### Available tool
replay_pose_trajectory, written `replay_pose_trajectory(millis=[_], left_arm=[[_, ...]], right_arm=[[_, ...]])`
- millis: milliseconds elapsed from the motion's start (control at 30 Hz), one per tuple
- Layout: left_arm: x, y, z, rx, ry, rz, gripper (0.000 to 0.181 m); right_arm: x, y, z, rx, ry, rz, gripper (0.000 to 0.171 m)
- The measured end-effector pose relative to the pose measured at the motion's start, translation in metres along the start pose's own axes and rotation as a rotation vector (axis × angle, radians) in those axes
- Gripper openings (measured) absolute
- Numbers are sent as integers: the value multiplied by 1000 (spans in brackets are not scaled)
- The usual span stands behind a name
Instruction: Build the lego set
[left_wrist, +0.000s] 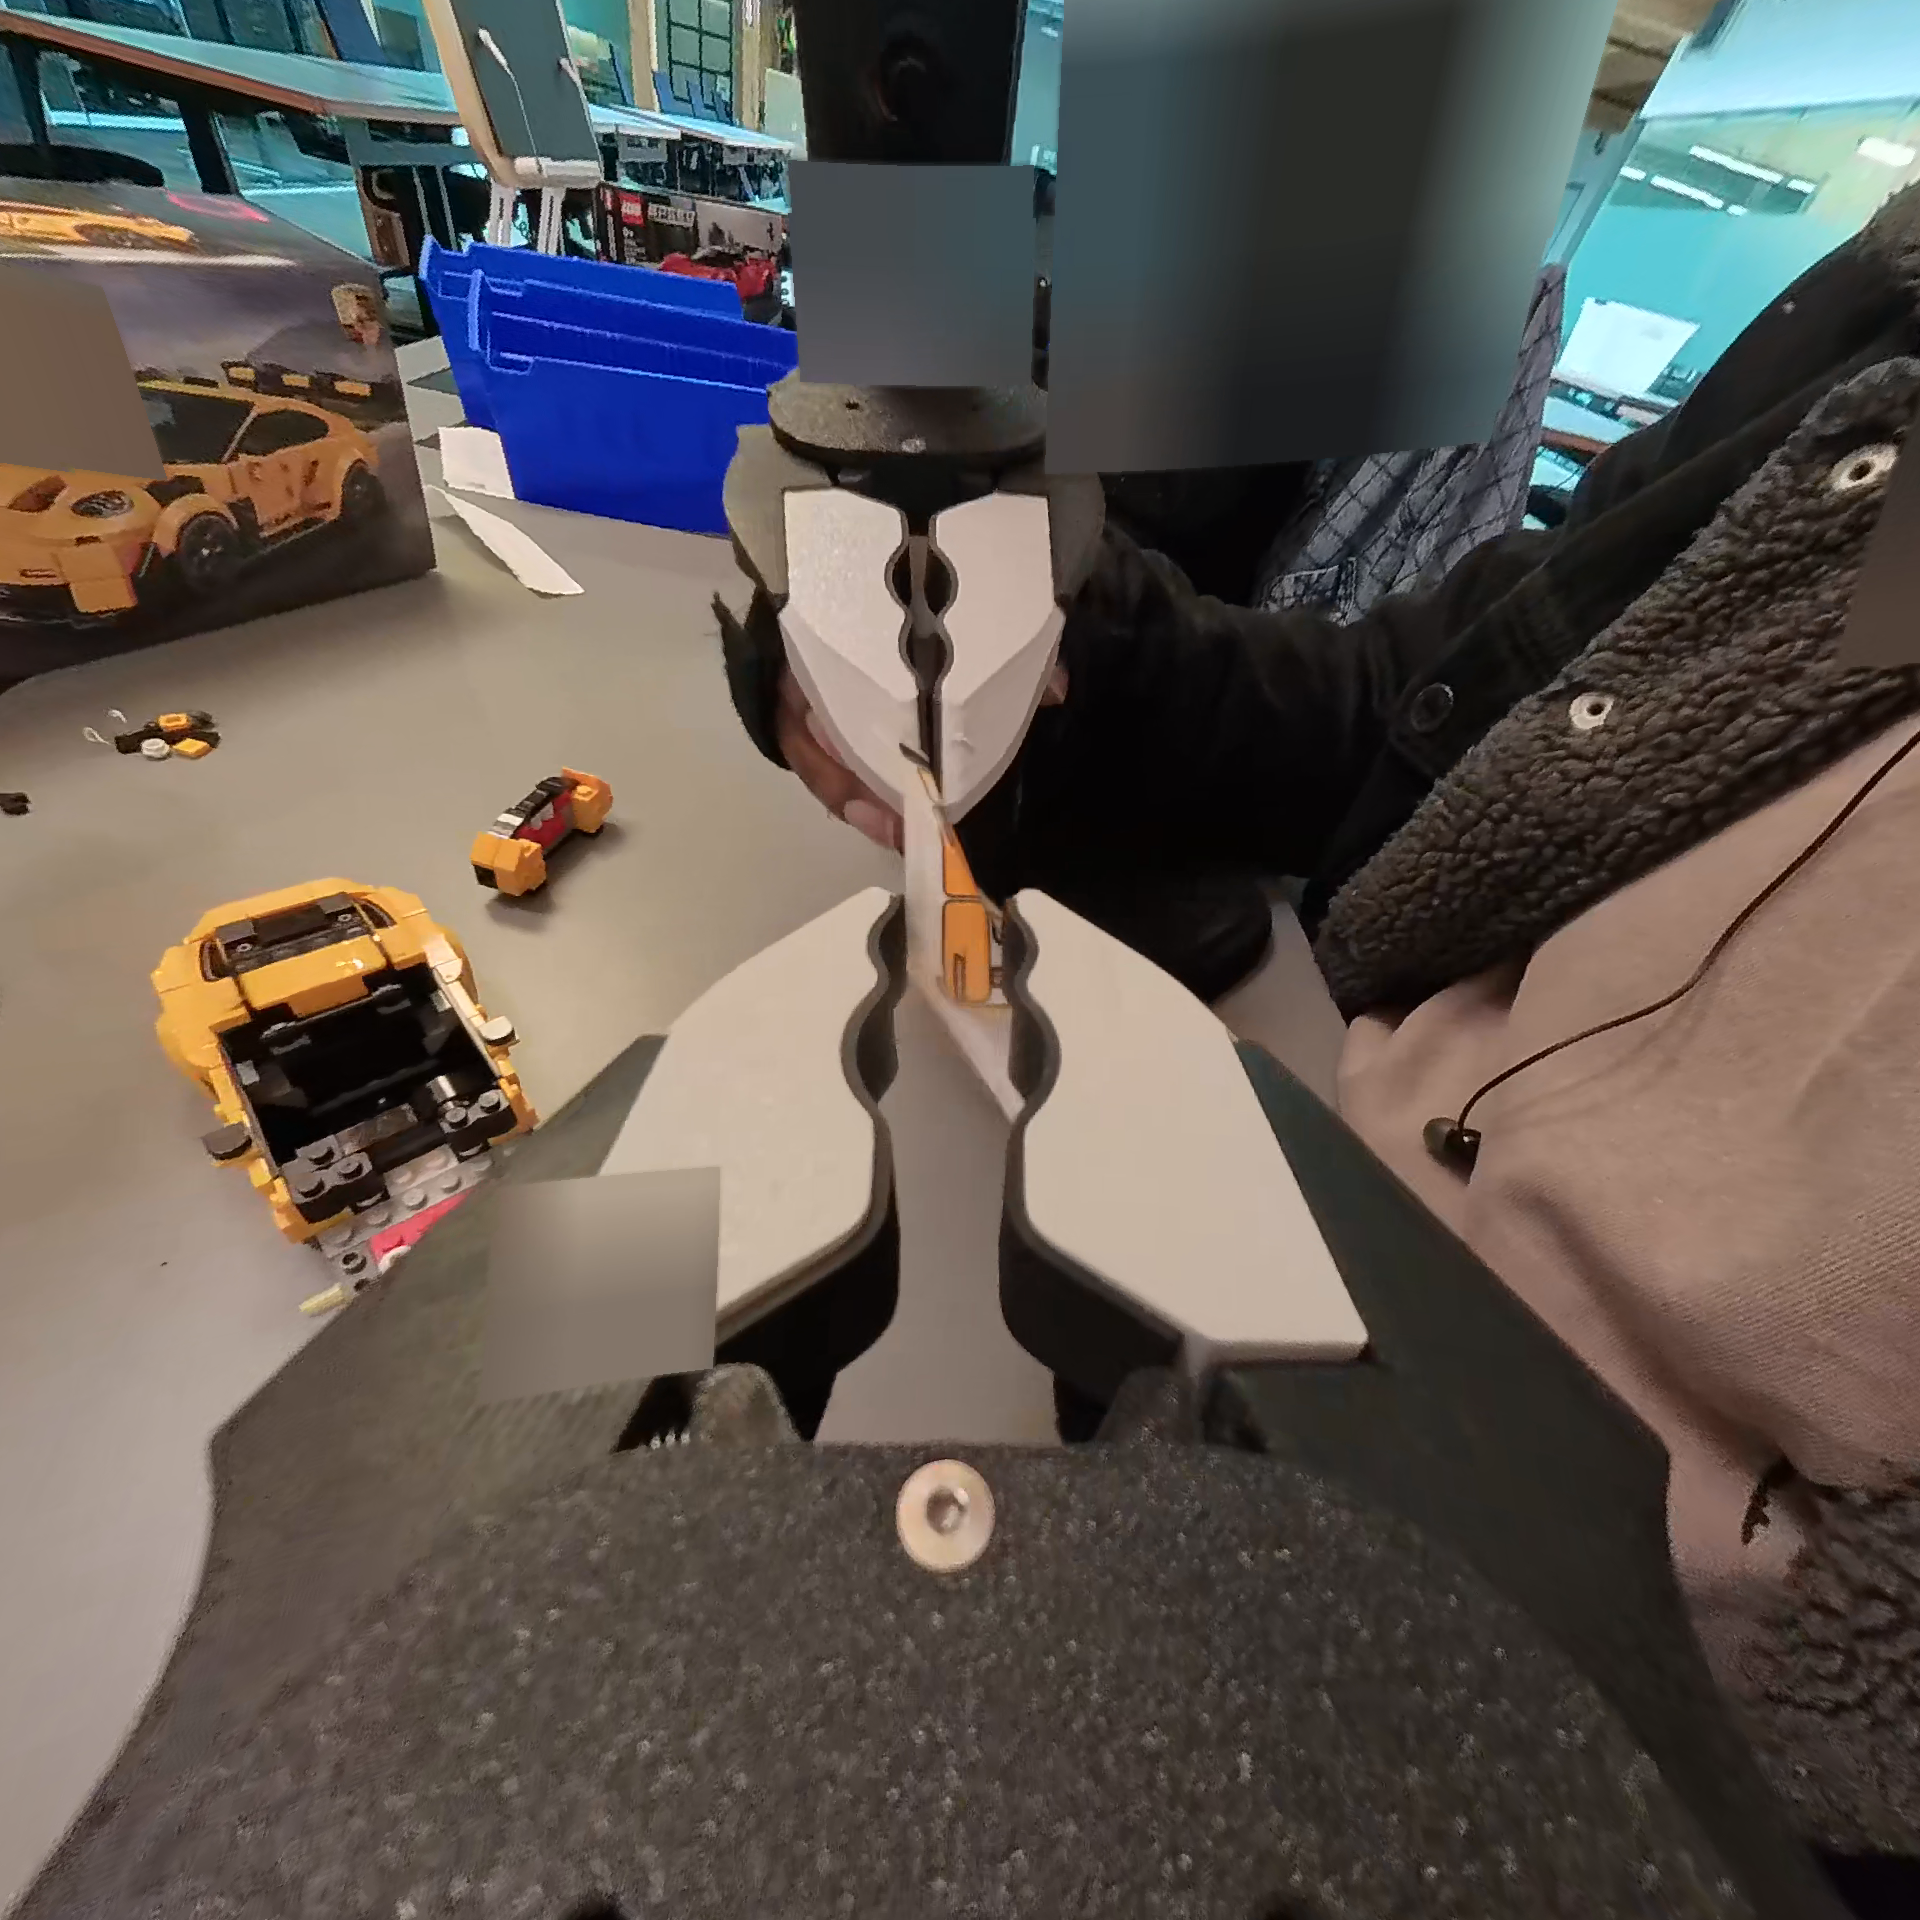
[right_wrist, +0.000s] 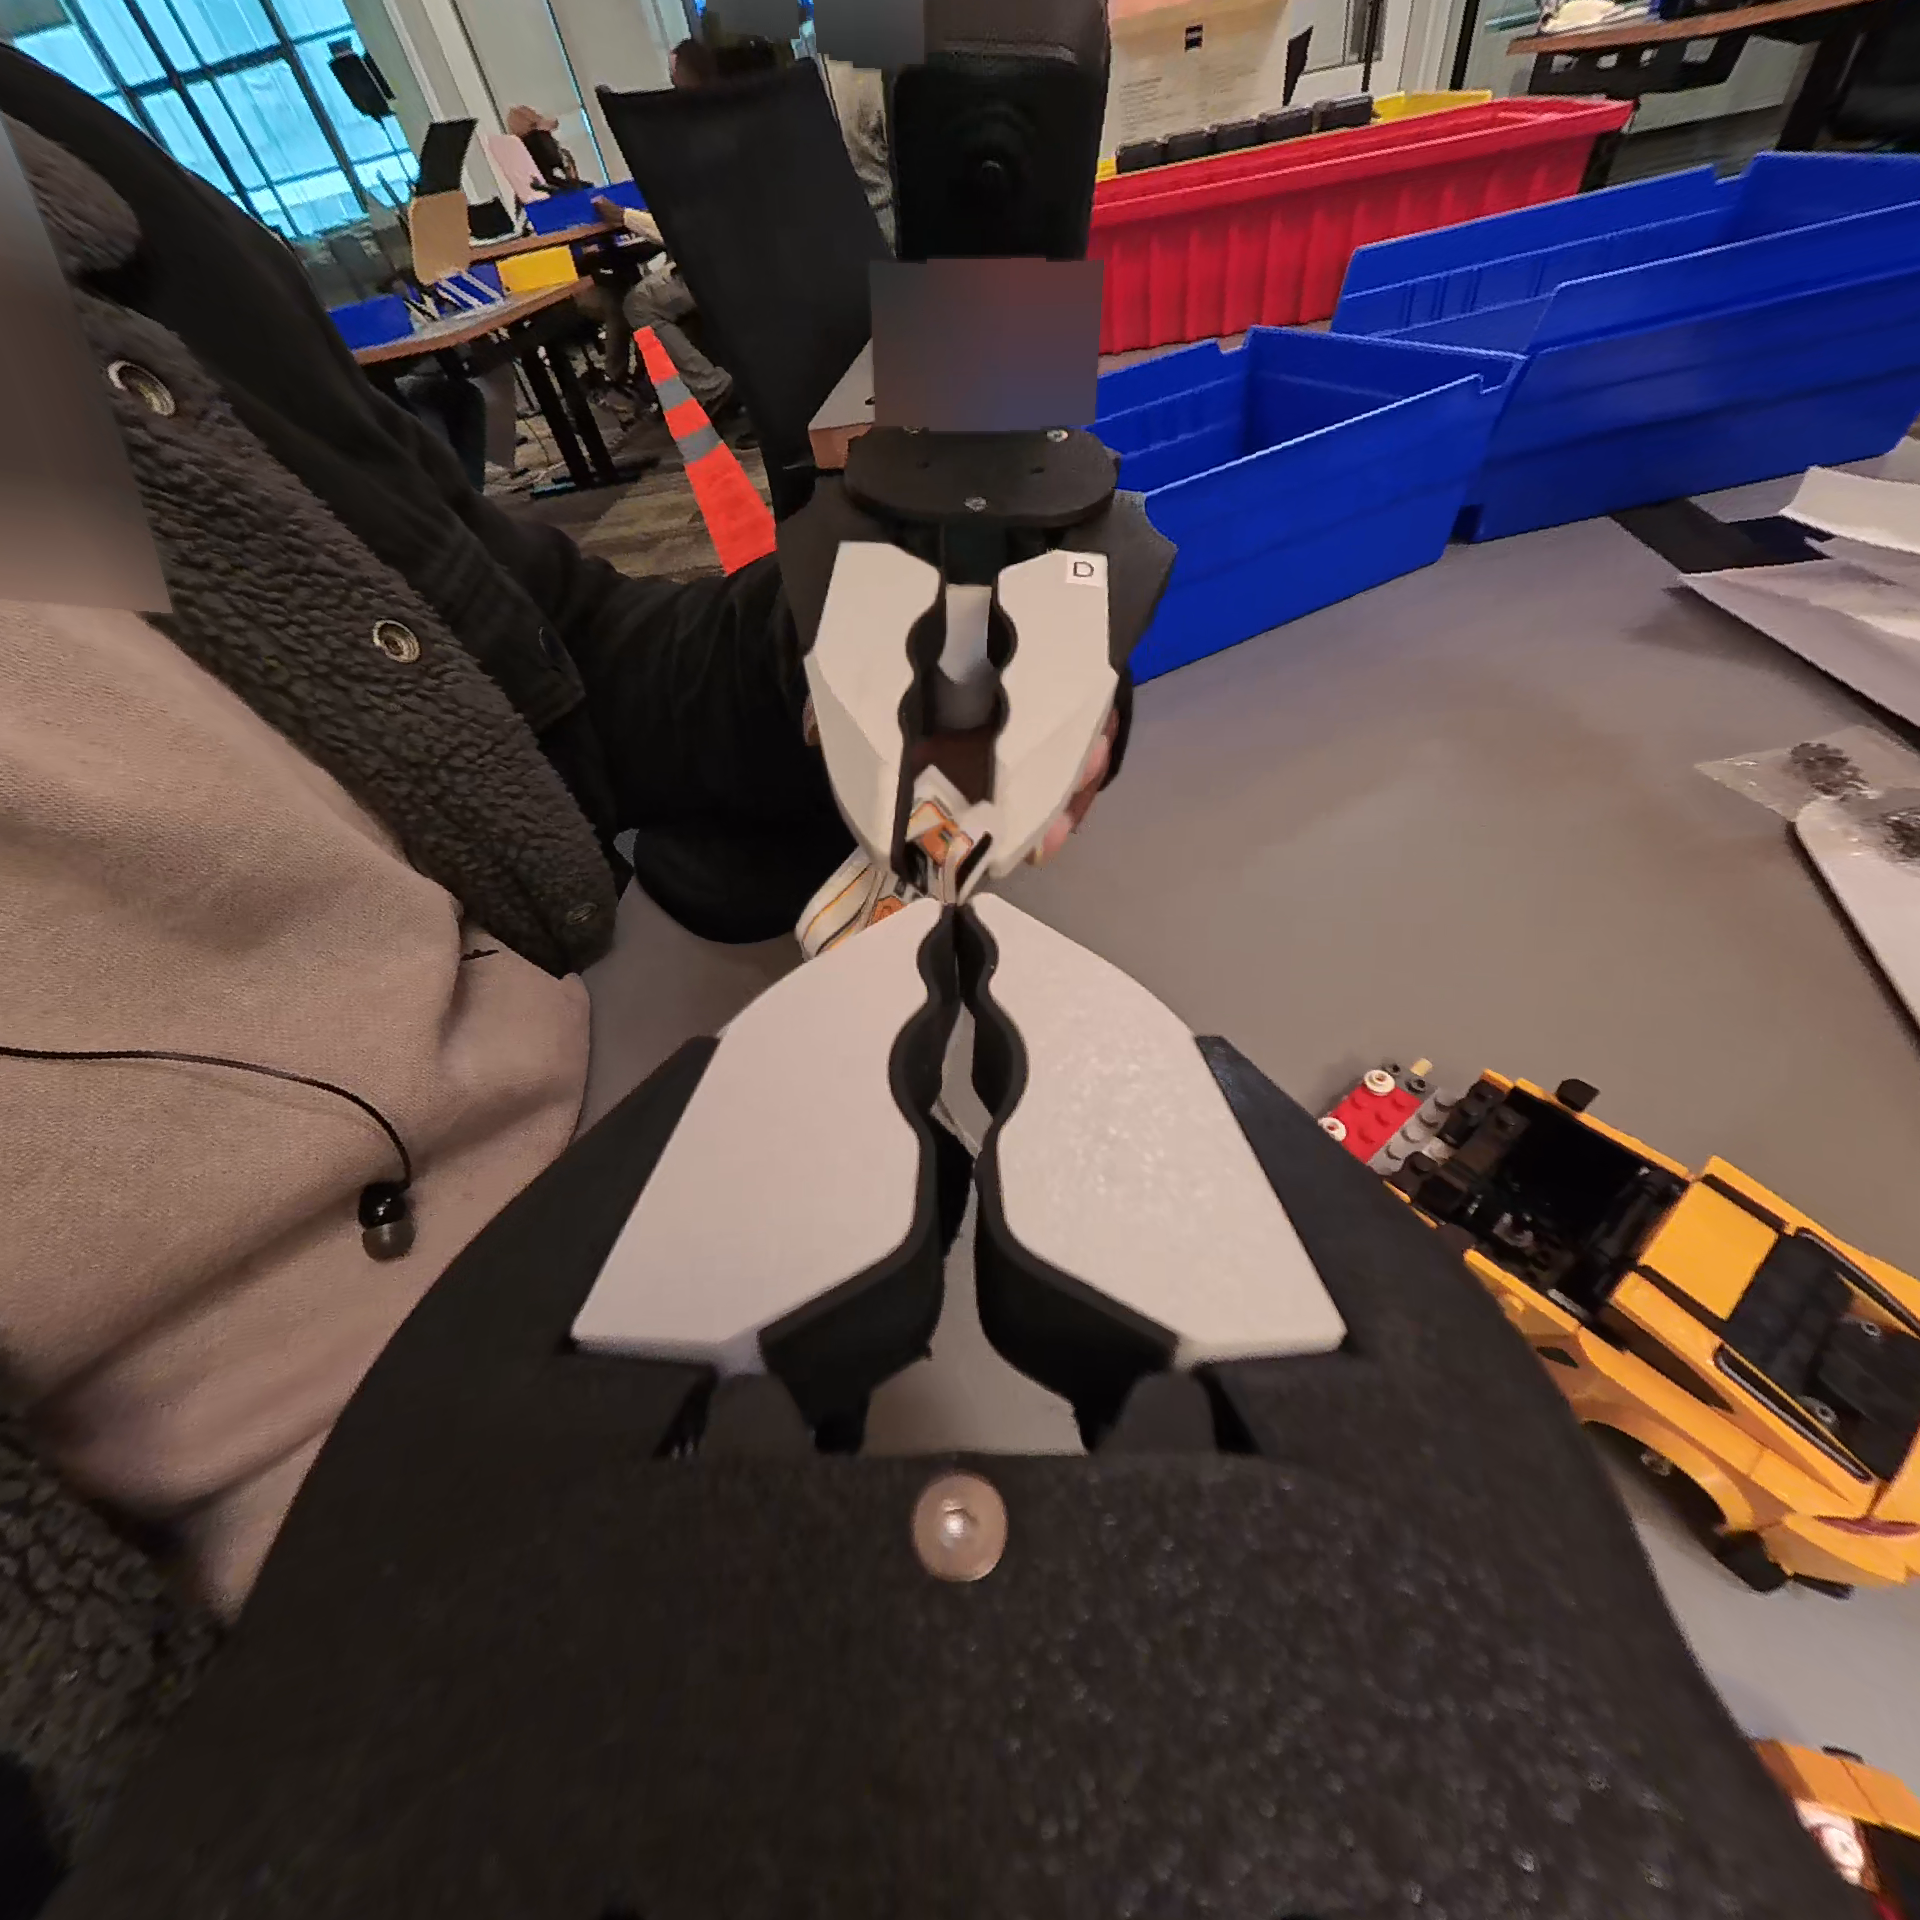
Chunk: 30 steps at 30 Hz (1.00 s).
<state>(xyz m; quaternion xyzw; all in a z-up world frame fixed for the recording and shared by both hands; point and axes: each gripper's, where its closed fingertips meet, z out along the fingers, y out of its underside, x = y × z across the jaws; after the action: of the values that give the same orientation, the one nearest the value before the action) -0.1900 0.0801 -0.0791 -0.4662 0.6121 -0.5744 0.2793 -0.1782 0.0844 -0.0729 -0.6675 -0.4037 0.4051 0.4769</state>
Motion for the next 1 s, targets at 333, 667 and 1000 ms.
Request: replay_pose_trajectory(millis=[333,667,1000], left_arm=[[-7,6,-5,-69,-47,41,28],[-1,21,6,-163,-45,89,0],[-14,10,-2,-39,9,-243,0]], right_arm=[[-3,14,10,-112,13,0,0],[-1,17,12,-136,7,96,0],[-3,-12,15,-77,308,-518,18]])
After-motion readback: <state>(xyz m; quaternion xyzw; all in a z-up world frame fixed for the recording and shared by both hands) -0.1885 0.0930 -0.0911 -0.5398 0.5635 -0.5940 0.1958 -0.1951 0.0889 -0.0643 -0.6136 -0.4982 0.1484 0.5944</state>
